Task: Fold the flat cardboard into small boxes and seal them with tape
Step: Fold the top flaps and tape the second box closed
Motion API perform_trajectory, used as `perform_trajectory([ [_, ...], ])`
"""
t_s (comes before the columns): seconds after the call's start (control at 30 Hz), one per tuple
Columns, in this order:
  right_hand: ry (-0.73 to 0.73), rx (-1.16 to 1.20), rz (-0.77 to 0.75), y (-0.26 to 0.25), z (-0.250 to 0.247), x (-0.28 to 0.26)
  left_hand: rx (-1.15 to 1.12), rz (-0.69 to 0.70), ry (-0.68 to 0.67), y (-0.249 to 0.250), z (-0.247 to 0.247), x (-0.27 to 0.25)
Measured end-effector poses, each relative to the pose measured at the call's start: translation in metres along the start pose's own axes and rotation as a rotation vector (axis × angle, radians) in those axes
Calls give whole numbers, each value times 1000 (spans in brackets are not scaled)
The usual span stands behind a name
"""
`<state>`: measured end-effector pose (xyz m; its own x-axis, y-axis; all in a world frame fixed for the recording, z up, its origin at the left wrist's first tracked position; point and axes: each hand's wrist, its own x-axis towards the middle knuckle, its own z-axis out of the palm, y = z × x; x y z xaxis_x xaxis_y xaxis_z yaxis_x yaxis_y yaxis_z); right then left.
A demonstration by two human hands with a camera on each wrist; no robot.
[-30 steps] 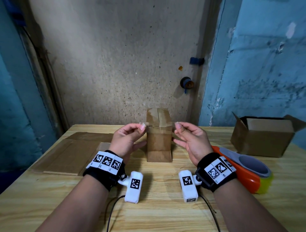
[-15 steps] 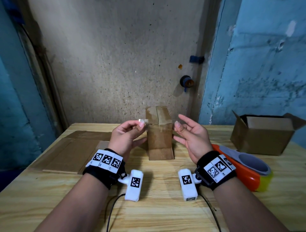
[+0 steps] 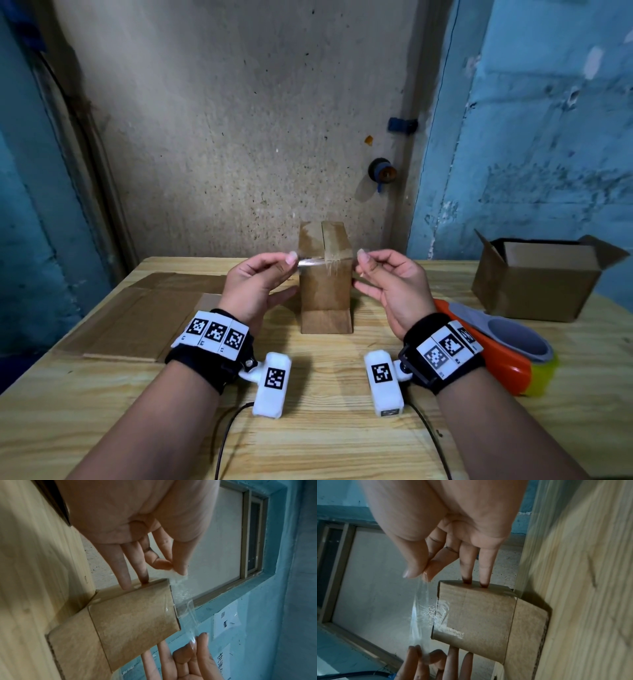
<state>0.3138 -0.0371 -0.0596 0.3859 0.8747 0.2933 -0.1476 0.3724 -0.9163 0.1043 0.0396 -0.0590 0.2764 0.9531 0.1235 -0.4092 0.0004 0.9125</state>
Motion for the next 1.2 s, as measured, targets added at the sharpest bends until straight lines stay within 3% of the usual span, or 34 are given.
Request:
perform_trajectory([
  [0.53,35,-12,-12,-1,1,0,10,40,7,0,1,-1],
  [1.2,73,-7,56,-4,1,0,-45,-30,-18,5,2,-2],
])
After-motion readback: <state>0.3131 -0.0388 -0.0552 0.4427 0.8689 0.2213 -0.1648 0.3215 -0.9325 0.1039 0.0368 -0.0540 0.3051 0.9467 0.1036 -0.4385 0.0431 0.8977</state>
